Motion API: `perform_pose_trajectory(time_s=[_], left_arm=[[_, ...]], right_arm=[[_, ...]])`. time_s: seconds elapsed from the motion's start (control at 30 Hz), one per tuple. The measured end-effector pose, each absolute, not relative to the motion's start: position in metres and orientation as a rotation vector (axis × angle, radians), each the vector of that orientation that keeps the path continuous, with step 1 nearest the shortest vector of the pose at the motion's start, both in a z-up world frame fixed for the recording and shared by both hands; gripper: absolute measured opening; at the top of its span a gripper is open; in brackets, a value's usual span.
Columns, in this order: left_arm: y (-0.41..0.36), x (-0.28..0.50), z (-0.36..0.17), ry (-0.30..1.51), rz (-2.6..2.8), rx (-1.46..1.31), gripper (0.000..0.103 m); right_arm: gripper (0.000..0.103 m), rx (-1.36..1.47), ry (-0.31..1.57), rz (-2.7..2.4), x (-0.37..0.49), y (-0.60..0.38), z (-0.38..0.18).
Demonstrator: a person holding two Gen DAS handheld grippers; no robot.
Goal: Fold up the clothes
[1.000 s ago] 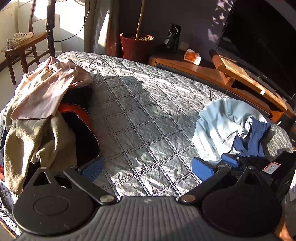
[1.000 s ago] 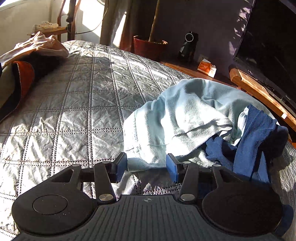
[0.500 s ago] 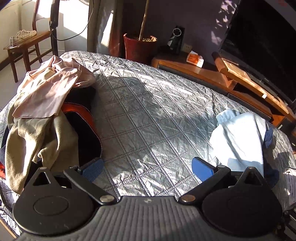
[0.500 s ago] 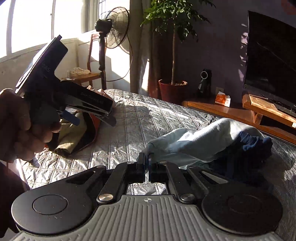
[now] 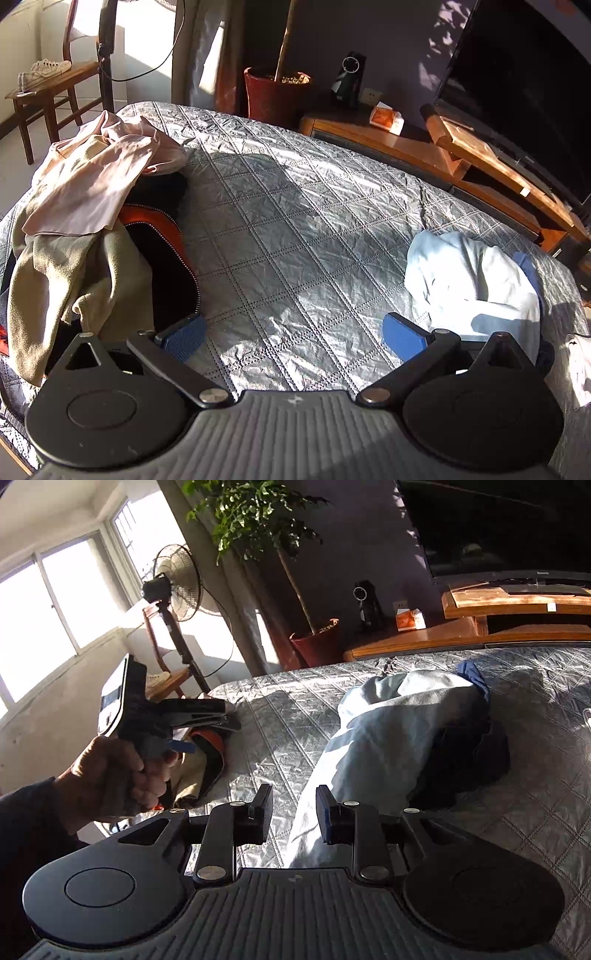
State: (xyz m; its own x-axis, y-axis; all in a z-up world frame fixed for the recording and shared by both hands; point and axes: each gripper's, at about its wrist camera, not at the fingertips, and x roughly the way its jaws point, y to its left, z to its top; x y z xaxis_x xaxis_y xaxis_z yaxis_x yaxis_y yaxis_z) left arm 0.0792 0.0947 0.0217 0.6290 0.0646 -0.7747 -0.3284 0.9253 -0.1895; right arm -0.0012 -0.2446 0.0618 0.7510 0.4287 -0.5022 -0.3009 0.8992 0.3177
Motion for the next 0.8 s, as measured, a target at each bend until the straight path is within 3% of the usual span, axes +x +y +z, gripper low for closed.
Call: perform_pose_trajectory(time_s=[0.17, 0.23, 0.27, 0.4, 0.57, 0.6, 0.63, 0.67, 0.8], left_arm=[[0.092, 0.079, 0.021, 0.868, 0.225, -0.320, 0.102], [0.091, 0.079, 0.020, 0.869, 0.223, -0.316, 0.102], [0.091, 0.080, 0.020, 0.870, 0.222, -0.314, 0.102], [0.091, 0.080, 0.019, 0.874, 0.219, -0.312, 0.102], [0.088, 0.081, 0.019, 0.875, 0.207, -0.301, 0.102], [0.086, 0.081, 0.018, 0.876, 0.204, -0.296, 0.102], [0.085, 0.082, 0.018, 0.878, 0.202, -0.291, 0.102], [0.084, 0.082, 0.017, 0.880, 0.200, -0.286, 0.102], [0.082, 0.083, 0.016, 0.885, 0.198, -0.279, 0.102]], right_arm=[[0.040, 0.385, 0.652, 0.241, 0.057, -0.274, 0.030], [0.054, 0.449, 0.672, 0.176, 0.080, -0.286, 0.017], [0.072, 0.480, 0.681, 0.143, 0.092, -0.292, 0.011], [0.074, 0.607, 0.716, 0.010, 0.139, -0.316, -0.014], [0.074, 0.568, 0.799, -0.018, 0.162, -0.316, -0.055], [0.070, 0.540, 0.809, -0.011, 0.165, -0.312, -0.059], [0.056, 0.504, 0.807, -0.002, 0.166, -0.307, -0.060], [0.012, 0.491, 0.801, 0.010, 0.165, -0.304, -0.059], [0.009, 0.628, 0.741, 0.059, 0.152, -0.316, -0.046]])
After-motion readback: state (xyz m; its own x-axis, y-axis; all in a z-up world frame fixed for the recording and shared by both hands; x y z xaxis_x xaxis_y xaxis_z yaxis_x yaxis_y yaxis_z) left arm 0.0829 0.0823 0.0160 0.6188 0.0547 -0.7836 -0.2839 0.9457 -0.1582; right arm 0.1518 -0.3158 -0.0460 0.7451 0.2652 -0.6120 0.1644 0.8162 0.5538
